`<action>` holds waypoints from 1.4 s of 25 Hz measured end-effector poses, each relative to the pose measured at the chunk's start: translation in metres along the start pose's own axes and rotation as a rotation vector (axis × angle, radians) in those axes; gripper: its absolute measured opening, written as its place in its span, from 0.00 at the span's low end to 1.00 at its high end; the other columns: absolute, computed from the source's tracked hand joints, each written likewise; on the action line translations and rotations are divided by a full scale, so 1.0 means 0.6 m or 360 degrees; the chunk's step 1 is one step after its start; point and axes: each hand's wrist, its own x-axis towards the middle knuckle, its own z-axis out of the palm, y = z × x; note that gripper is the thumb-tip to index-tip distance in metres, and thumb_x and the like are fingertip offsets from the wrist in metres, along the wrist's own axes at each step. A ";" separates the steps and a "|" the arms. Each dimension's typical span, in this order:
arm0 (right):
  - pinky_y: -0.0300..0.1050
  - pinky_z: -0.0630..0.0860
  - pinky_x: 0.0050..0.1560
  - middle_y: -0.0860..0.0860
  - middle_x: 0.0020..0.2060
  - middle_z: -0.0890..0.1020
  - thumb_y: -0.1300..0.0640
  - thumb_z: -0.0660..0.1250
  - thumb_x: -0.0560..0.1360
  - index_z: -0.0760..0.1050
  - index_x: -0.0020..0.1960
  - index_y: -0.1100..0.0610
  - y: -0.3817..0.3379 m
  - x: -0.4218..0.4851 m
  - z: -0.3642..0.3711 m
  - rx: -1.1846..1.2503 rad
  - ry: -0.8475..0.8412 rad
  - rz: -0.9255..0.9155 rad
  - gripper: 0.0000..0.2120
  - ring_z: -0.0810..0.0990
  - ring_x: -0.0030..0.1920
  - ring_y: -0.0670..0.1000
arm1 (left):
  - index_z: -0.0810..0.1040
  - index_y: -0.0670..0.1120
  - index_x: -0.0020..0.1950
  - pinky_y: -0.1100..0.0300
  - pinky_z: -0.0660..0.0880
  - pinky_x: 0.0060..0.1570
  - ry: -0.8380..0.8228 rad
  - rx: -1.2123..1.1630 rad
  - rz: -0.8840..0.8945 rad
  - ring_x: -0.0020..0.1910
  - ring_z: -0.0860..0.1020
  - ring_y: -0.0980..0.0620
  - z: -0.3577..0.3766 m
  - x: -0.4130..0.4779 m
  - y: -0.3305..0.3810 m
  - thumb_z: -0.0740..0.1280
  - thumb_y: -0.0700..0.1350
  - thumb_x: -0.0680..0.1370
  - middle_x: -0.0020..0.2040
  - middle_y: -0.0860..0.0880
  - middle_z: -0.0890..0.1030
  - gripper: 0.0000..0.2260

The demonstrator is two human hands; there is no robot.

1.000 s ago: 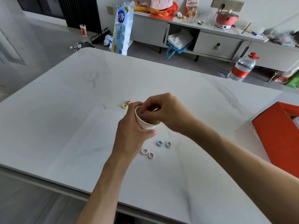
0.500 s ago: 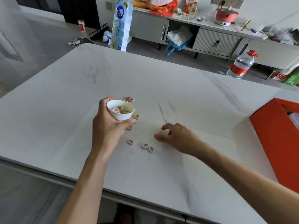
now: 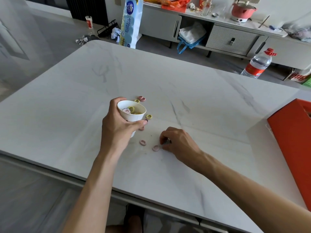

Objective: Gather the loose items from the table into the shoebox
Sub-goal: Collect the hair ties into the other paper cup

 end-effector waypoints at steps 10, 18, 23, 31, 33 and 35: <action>0.40 0.80 0.42 0.52 0.34 0.84 0.66 0.73 0.71 0.83 0.42 0.58 -0.076 0.045 -0.115 0.1302 0.0100 0.0054 0.04 0.81 0.34 0.49 | 0.73 0.58 0.57 0.75 0.71 0.38 -0.0189 0.0028 -0.0019 0.45 0.79 0.66 -0.003 0.002 0.001 0.83 0.43 0.60 0.46 0.66 0.81 0.31; 0.27 0.67 0.30 0.34 0.27 0.78 0.58 0.71 0.73 0.84 0.45 0.46 -0.151 0.084 -0.142 0.0466 0.0105 -0.0333 0.07 0.77 0.31 0.38 | 0.72 0.58 0.60 0.74 0.73 0.40 -0.0146 0.0027 0.0042 0.48 0.80 0.65 -0.011 0.003 0.007 0.83 0.45 0.61 0.49 0.64 0.81 0.32; 0.35 0.71 0.37 0.43 0.38 0.82 0.60 0.72 0.72 0.83 0.50 0.50 -0.088 0.062 -0.122 0.0551 0.0182 -0.0147 0.09 0.77 0.31 0.38 | 0.72 0.59 0.58 0.76 0.70 0.39 0.0008 0.0015 -0.0011 0.47 0.78 0.68 -0.032 0.008 0.000 0.83 0.46 0.59 0.48 0.68 0.79 0.33; 0.43 0.77 0.43 0.44 0.37 0.78 0.55 0.75 0.70 0.78 0.40 0.50 -0.044 0.021 -0.007 -0.0096 -0.0389 -0.0091 0.05 0.78 0.41 0.47 | 0.71 0.59 0.61 0.76 0.70 0.40 0.0278 -0.0015 -0.0161 0.47 0.76 0.70 -0.061 0.015 -0.024 0.82 0.46 0.62 0.50 0.63 0.79 0.32; 0.38 0.75 0.39 0.45 0.34 0.78 0.56 0.74 0.70 0.77 0.38 0.49 -0.049 0.030 -0.008 0.0054 -0.0318 -0.0104 0.07 0.77 0.37 0.45 | 0.71 0.59 0.60 0.77 0.70 0.39 0.0272 0.0002 -0.0165 0.47 0.76 0.71 -0.059 0.016 -0.024 0.82 0.46 0.62 0.49 0.64 0.79 0.32; 0.30 0.69 0.33 0.44 0.31 0.78 0.57 0.74 0.70 0.76 0.38 0.49 -0.052 0.037 -0.013 0.0207 -0.0165 -0.0074 0.07 0.75 0.33 0.39 | 0.71 0.59 0.60 0.77 0.70 0.39 0.0279 0.0004 -0.0174 0.46 0.76 0.71 -0.059 0.018 -0.027 0.82 0.46 0.62 0.49 0.64 0.79 0.32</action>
